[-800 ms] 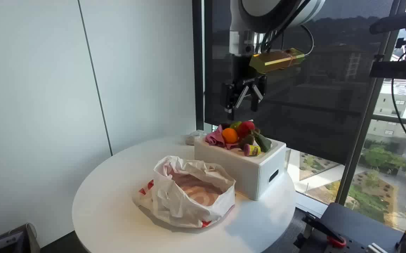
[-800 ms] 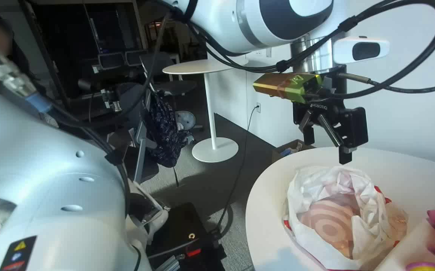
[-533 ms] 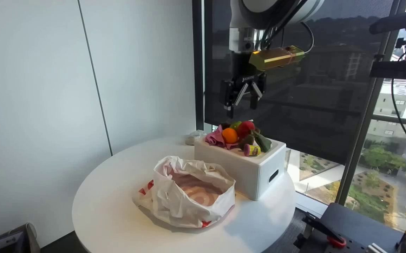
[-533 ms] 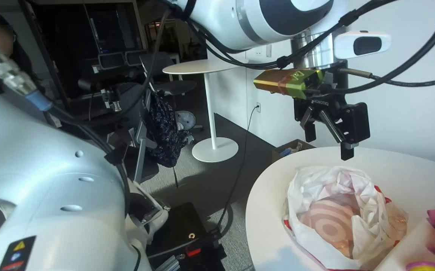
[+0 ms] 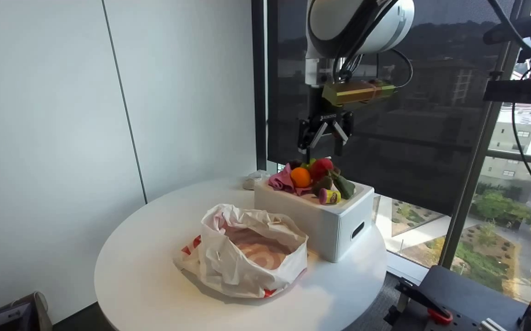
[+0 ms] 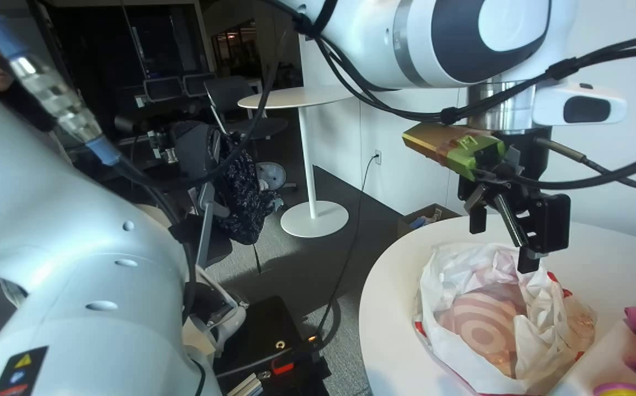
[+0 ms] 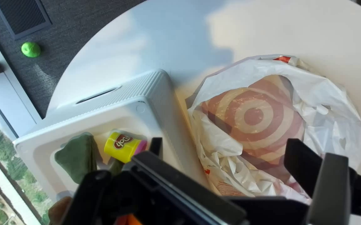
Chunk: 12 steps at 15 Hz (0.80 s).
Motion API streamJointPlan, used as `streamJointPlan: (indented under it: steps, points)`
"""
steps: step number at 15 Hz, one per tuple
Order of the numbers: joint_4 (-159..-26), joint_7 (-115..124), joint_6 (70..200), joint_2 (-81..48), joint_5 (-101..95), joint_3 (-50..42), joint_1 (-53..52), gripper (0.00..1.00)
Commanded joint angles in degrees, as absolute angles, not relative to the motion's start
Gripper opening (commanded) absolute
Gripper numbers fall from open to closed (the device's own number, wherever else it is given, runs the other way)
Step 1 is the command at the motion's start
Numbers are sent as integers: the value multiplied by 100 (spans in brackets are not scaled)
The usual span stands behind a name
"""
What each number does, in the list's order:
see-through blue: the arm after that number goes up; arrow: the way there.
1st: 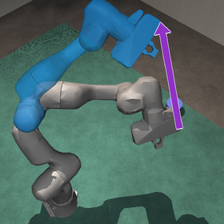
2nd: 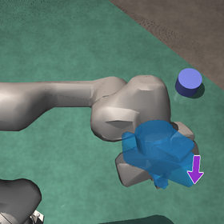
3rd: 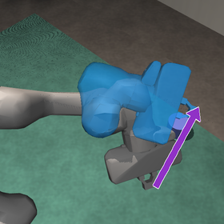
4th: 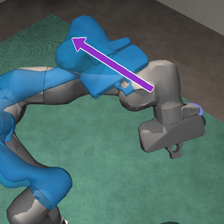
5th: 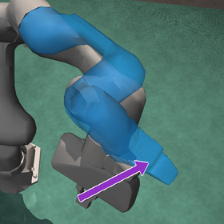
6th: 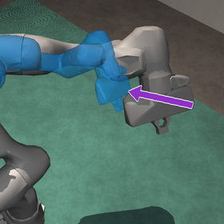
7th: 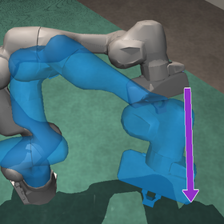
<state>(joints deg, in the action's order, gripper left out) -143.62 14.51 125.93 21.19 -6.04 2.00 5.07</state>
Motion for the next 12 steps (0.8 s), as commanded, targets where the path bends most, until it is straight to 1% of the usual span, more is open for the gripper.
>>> streamJointPlan:
  steps: [1,6,12]
  points:
    - [-13595,1587,12799,1068,-405,-137,724,100]
    - [-12802,2185,13283,-125,-521,-430,856,100]
    - [-12297,3195,13449,-818,-711,-835,802,100]
